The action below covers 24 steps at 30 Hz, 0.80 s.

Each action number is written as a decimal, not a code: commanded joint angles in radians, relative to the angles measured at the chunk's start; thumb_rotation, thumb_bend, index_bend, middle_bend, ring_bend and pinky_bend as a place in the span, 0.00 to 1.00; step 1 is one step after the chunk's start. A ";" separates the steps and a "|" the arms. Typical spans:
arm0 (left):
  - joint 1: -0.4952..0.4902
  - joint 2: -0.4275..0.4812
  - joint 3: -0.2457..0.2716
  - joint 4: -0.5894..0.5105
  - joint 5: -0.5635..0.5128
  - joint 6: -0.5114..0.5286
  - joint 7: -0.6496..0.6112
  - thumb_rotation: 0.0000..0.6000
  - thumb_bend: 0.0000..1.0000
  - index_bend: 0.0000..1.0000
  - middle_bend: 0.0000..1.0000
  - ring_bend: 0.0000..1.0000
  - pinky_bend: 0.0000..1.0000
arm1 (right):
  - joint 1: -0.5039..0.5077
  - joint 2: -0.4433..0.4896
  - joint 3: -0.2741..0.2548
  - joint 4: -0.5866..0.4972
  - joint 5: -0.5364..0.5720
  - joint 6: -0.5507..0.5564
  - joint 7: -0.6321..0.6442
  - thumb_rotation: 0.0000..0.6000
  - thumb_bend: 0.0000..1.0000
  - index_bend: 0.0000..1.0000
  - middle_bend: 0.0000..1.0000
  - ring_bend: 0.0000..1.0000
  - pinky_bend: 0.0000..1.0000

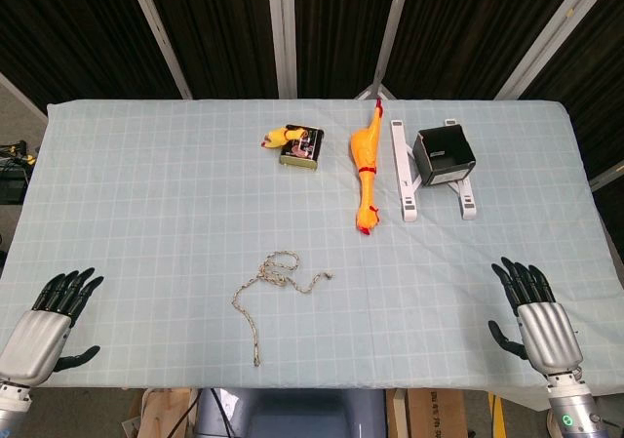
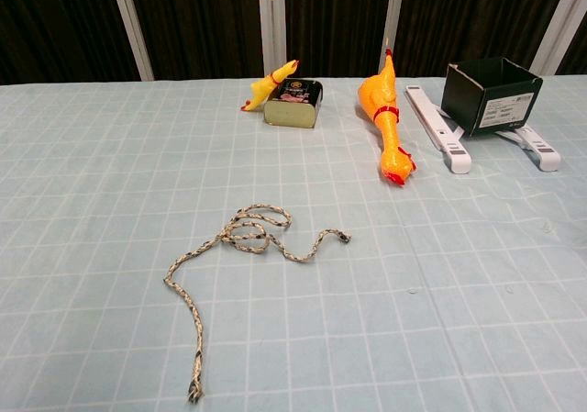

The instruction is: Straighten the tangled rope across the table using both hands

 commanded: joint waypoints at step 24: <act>0.003 0.007 0.006 -0.007 0.010 0.007 -0.010 1.00 0.15 0.08 0.00 0.00 0.00 | 0.029 0.009 0.000 -0.009 -0.067 0.004 0.068 1.00 0.36 0.00 0.01 0.00 0.00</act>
